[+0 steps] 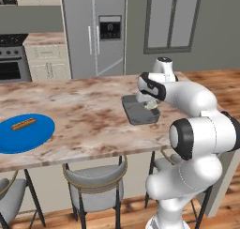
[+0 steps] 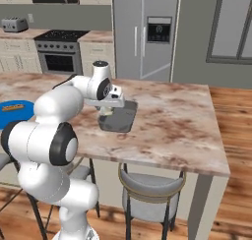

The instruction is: Place one cooked food and one vegetable from the large plate to each tupperware container.

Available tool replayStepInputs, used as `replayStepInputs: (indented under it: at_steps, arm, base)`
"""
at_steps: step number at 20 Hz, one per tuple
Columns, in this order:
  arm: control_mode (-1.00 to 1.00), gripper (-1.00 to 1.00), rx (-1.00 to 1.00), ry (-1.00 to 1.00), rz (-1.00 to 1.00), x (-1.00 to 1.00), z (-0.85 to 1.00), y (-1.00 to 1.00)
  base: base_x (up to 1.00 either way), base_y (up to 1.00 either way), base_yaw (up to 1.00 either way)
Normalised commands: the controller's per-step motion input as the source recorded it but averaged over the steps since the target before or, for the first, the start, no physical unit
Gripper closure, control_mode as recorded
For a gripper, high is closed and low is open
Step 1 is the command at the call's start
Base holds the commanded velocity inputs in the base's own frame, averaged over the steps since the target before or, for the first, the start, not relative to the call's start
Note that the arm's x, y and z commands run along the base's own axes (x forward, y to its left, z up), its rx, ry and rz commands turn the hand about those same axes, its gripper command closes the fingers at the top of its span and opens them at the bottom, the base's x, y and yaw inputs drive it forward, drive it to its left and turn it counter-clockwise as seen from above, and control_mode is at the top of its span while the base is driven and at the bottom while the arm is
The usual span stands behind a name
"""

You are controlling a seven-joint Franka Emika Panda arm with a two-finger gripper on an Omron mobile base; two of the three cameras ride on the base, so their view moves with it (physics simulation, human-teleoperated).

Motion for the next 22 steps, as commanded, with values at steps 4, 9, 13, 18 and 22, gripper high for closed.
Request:
replayStepInputs:
  at_steps: [4, 9, 13, 18, 22]
  arm:
    - [1.0, 1.0, 0.0, 0.0, 0.0, 0.0, 0.0, 0.0]
    - [1.0, 1.0, 0.0, 0.0, 0.0, 0.0, 0.0, 0.0]
    - [1.0, 1.0, 0.0, 0.0, 0.0, 0.0, 0.0, 0.0]
    - [-1.0, 1.0, 0.0, 0.0, 0.0, 0.07, 0.0, 0.0]
    - [-1.0, 1.0, 0.0, 0.0, 0.0, 0.56, 0.0, 0.0]
  base:
    - [0.52, 0.14, -0.01]
    - [0.57, 0.13, -0.02]
    - [0.44, 0.0, 0.0]
    - [0.26, 0.0, 0.0]
    - [0.0, 0.0, 0.0]
